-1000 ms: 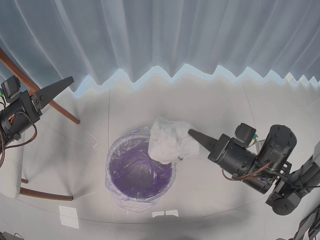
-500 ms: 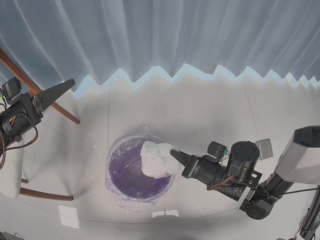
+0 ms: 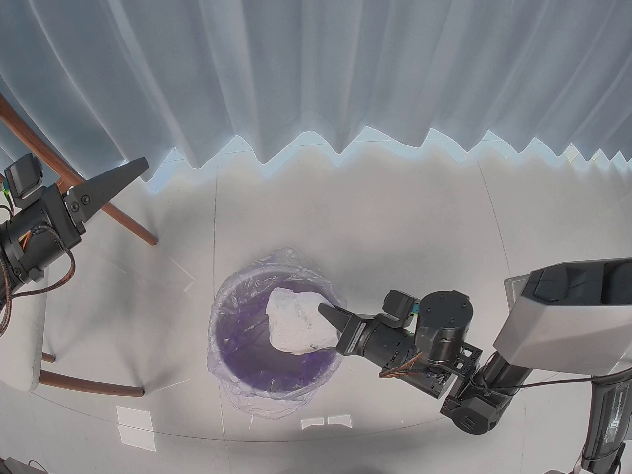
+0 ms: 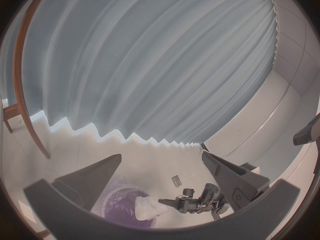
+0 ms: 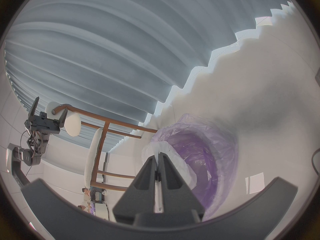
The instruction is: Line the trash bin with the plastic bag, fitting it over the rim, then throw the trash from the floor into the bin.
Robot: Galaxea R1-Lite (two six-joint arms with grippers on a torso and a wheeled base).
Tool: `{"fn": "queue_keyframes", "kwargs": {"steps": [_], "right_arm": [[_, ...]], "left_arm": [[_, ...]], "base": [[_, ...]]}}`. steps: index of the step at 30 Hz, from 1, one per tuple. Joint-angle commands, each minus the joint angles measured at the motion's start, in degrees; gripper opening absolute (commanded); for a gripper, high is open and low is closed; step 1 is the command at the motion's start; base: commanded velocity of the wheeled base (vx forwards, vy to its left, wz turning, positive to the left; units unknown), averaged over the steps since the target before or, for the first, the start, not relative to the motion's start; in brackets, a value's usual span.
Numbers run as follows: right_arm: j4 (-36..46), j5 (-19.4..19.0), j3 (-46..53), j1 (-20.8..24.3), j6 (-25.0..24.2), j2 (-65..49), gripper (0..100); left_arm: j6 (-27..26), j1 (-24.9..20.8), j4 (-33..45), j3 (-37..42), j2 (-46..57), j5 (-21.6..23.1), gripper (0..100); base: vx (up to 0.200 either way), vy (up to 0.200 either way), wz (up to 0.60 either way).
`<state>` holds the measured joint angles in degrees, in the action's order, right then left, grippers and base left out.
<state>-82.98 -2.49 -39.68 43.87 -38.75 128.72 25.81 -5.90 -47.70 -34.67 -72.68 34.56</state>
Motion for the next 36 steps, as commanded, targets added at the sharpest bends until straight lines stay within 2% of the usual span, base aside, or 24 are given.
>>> {"fn": "queue_keyframes", "kwargs": {"steps": [1, 3, 4, 15, 21, 23, 24, 25, 27, 28, 29, 31, 33, 34, 35, 36], "right_arm": [[-0.34, 0.03, -1.63, 0.16, -0.01, 3.2, 0], [-0.34, 0.03, -2.07, 0.07, -0.01, 3.64, 0], [-0.43, 0.03, -2.16, 0.07, -0.09, 3.91, 100], [-6.75, 0.11, -0.75, -0.02, -0.62, 1.36, 100], [-6.67, 0.38, 7.6, -1.77, -1.15, -15.17, 100], [-6.23, 0.99, 11.91, -3.71, 0.87, -22.72, 100], [-5.17, 1.43, 14.46, -5.99, 3.6, -27.29, 100], [-4.91, 1.52, 14.81, -6.43, 4.04, -28.09, 100], [3.35, 2.22, 21.31, -17.42, 15.29, -40.74, 100], [6.34, 2.22, 23.24, -21.02, 18.28, -44.17, 100], [10.74, 2.22, 26.32, -27.53, 22.85, -49.79, 100], [17.85, 1.61, 30.8, -37.63, 29.44, -60.69, 100], [25.15, 0.82, 32.12, -42.91, 31.46, -70.71, 100], [30.07, 0.64, 32.12, -44.23, 31.2, -75.81, 100], [30.07, 0.64, 32.12, -44.23, 31.2, -75.81, 100], [41.15, 0.73, 31.95, -44.66, 28.82, -84.86, 100]], "left_arm": [[0.03, 0.01, -0.02, 0.04, -0.09, -0.02, 100], [-0.06, -0.08, -0.02, 0.13, -0.09, -0.02, 100], [-0.06, -0.08, -0.02, 0.13, -0.09, -0.02, 100], [-0.06, 0.01, -0.02, 0.13, -0.09, -0.02, 100], [-0.06, -0.08, -0.02, 0.22, 0.08, -0.02, 100], [-0.06, -0.16, -0.02, 0.3, 0.08, -0.02, 100], [-0.14, -0.16, -0.02, 0.48, 0.08, 0.07, 100], [-0.14, -0.16, -0.02, 0.48, 0.17, 0.07, 100], [-0.23, -0.25, -0.02, 0.74, 0.26, 0.07, 100], [-0.23, -0.34, -0.02, 0.74, 0.26, 0.07, 100], [-0.23, -0.52, -0.02, 0.83, 0.17, 0.07, 100], [-0.23, -0.87, -0.02, 0.83, 0.08, 0.07, 100], [-0.32, -0.87, -0.02, 1.1, 0.08, 0.07, 100], [-0.58, -0.87, -0.02, 1.1, 0.17, 0.07, 100], [-0.58, -0.87, -0.02, 1.1, 0.17, 0.07, 100], [-2.08, -0.87, -0.02, 1.18, 0.17, -0.02, 100]], "base": [[0.0, 0.0, 0.0], [0.0, 0.0, 0.0], [0.0, 0.0, 0.0], [0.0, 0.0, 0.0], [0.0, 0.0, 0.0], [0.0, 0.0, 0.0], [0.0, 0.0, 0.0], [0.0, 0.0, 0.0], [0.0, 0.0, 0.0], [0.0, 0.0, 0.0], [0.0, 0.0, 0.0], [0.0, 0.0, 0.0], [0.0, 0.0, 0.0], [0.0, 0.0, 0.0], [0.0, 0.0, 0.0], [0.0, 0.0, 0.0]]}}
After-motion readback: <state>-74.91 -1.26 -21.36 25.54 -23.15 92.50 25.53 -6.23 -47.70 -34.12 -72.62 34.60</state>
